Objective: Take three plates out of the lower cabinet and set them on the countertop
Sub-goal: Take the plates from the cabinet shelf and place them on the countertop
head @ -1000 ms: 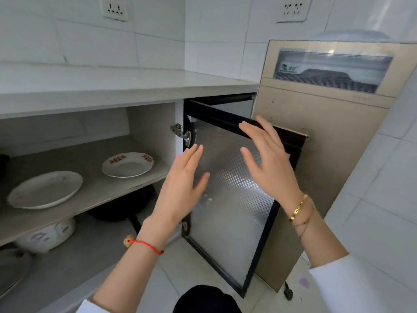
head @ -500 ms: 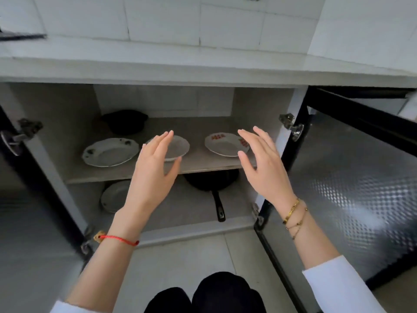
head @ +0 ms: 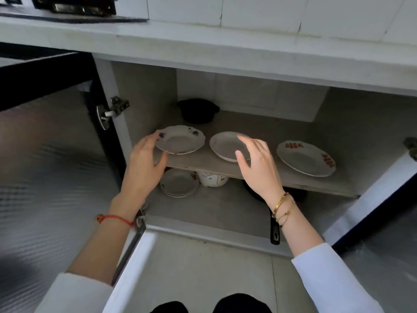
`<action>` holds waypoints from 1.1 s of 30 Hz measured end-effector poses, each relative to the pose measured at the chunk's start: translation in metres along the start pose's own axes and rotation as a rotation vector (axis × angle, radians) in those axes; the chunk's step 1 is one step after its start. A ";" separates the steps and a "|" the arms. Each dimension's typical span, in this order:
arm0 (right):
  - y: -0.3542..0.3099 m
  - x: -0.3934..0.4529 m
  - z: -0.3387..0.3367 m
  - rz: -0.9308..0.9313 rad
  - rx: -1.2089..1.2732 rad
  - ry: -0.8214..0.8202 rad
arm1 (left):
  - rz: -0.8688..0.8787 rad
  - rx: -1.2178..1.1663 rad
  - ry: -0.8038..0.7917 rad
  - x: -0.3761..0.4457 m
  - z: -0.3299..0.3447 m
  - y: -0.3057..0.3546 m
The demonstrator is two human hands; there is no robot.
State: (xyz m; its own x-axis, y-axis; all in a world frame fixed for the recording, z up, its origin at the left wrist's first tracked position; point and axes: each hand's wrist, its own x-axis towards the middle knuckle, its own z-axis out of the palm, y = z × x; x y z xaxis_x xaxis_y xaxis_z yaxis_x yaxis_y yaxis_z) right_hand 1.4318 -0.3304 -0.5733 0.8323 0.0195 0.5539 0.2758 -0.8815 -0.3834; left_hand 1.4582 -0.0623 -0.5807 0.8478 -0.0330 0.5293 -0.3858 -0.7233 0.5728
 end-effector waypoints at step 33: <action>0.007 0.126 0.197 0.254 -0.252 -0.273 | -0.418 0.088 -0.220 0.126 0.111 -0.141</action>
State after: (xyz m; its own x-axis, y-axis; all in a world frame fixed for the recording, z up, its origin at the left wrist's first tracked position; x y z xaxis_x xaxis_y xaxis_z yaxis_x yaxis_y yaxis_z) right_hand 1.6331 -0.2412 -0.6519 0.9641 -0.1184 0.2377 -0.0513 -0.9613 -0.2709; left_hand 1.6594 -0.0408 -0.6643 0.9843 0.1345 0.1141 0.0289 -0.7610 0.6481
